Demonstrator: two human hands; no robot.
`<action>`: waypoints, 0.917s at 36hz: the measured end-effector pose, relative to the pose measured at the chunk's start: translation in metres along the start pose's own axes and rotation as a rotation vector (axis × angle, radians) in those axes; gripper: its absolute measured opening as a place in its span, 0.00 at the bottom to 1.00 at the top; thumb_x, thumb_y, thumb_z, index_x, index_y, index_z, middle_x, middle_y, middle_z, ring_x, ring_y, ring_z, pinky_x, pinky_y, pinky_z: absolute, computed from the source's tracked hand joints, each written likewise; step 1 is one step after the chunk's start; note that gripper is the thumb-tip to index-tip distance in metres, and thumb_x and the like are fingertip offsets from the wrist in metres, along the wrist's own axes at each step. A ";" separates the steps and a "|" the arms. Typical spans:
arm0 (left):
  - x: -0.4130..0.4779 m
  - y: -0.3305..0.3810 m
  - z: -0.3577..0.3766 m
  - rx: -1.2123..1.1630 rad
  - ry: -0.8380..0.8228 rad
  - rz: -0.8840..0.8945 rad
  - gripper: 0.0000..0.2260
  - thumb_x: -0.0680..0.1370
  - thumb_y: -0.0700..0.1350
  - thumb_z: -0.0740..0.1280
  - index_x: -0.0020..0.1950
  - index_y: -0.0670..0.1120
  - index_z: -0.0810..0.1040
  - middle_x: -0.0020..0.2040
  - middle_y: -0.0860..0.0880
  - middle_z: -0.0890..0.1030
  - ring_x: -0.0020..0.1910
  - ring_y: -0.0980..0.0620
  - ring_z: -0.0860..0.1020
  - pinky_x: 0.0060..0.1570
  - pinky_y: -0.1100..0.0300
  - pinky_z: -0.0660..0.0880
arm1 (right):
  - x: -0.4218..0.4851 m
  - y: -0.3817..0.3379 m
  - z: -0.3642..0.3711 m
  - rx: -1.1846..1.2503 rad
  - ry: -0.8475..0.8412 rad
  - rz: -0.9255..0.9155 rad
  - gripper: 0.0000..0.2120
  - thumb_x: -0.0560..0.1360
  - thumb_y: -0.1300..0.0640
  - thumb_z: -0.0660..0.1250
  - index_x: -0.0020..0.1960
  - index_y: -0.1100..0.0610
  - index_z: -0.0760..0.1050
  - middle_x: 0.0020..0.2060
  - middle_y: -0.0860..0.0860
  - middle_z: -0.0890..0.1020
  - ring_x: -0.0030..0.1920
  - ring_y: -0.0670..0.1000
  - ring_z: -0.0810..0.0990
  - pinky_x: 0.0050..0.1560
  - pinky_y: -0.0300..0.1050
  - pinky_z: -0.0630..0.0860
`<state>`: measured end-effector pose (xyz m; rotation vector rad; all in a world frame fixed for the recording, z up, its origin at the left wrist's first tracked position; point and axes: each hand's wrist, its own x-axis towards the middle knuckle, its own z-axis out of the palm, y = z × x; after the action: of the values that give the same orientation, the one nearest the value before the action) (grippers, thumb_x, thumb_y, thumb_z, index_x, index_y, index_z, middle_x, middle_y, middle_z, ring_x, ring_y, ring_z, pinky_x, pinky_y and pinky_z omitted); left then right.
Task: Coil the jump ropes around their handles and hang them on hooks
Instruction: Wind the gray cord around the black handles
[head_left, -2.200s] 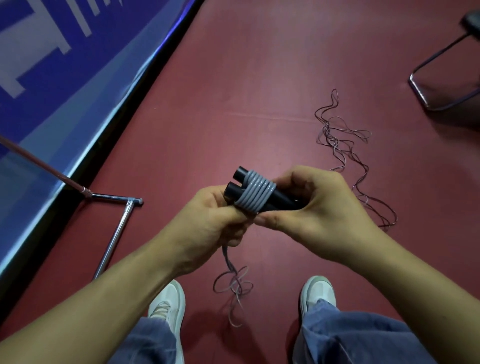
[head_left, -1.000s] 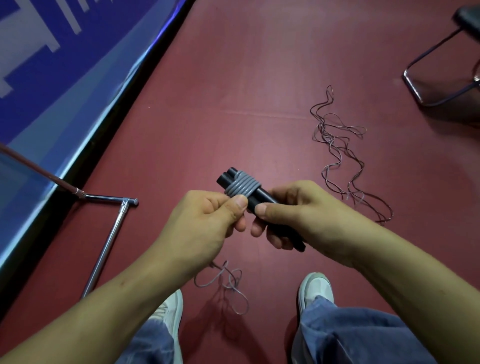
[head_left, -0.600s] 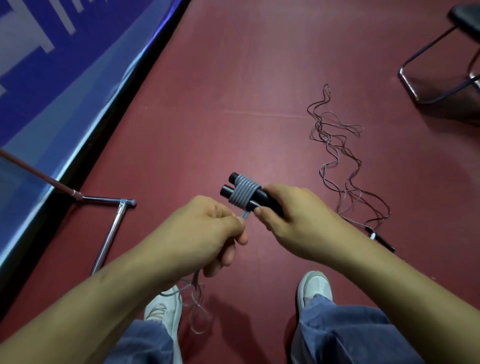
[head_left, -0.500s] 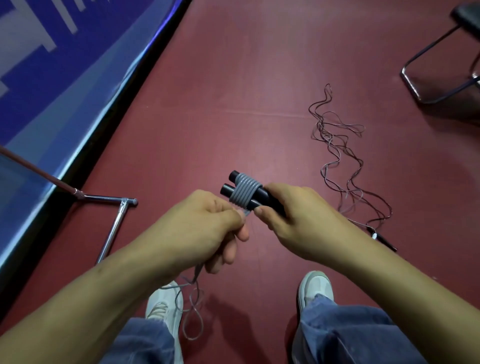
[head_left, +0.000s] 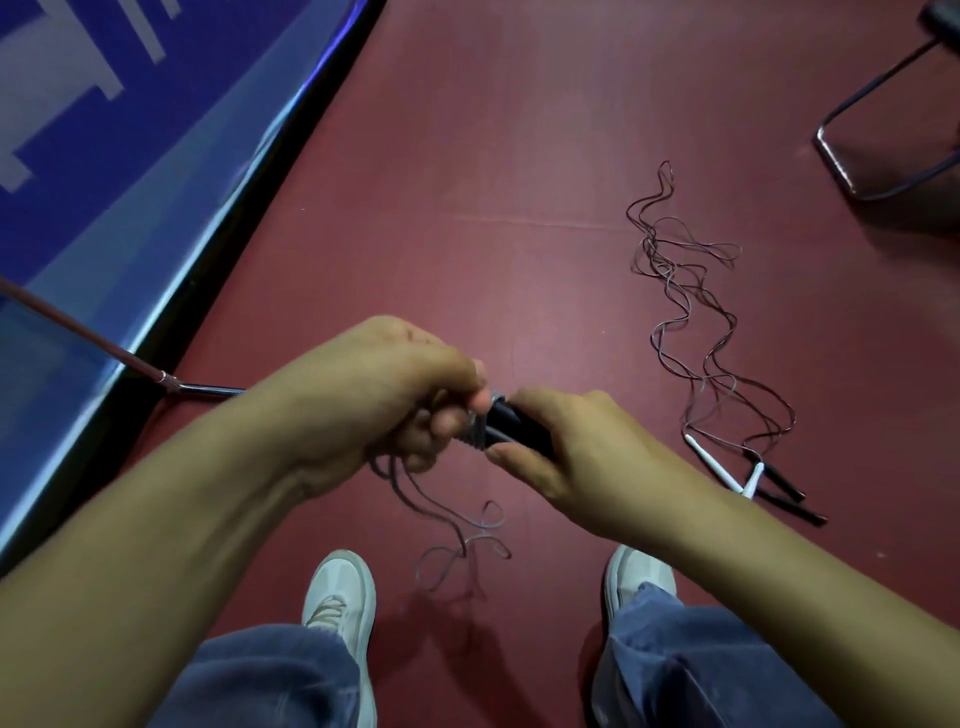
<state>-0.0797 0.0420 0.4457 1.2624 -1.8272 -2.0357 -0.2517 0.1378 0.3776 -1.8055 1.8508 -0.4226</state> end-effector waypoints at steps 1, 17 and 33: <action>0.002 0.002 -0.002 -0.023 0.002 -0.014 0.14 0.80 0.40 0.63 0.35 0.41 0.78 0.25 0.46 0.68 0.22 0.52 0.60 0.25 0.62 0.63 | -0.001 -0.001 0.000 -0.019 -0.010 -0.005 0.12 0.79 0.42 0.67 0.46 0.46 0.66 0.33 0.46 0.71 0.34 0.54 0.71 0.31 0.46 0.63; 0.026 0.007 -0.006 0.216 0.093 -0.033 0.17 0.81 0.50 0.69 0.36 0.41 0.80 0.25 0.48 0.70 0.21 0.54 0.62 0.23 0.64 0.57 | -0.012 -0.027 -0.017 -0.199 -0.009 -0.060 0.25 0.77 0.32 0.58 0.41 0.54 0.74 0.26 0.51 0.71 0.29 0.52 0.70 0.28 0.47 0.64; 0.024 -0.017 -0.021 0.129 -0.282 0.319 0.12 0.77 0.31 0.63 0.57 0.38 0.82 0.55 0.45 0.86 0.59 0.51 0.82 0.60 0.60 0.78 | -0.020 -0.022 -0.027 0.348 0.030 -0.162 0.20 0.75 0.40 0.70 0.36 0.55 0.79 0.26 0.53 0.70 0.27 0.43 0.65 0.27 0.44 0.63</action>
<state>-0.0743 0.0160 0.4212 0.6718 -2.1472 -2.0225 -0.2486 0.1526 0.4151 -1.7172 1.5400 -0.7824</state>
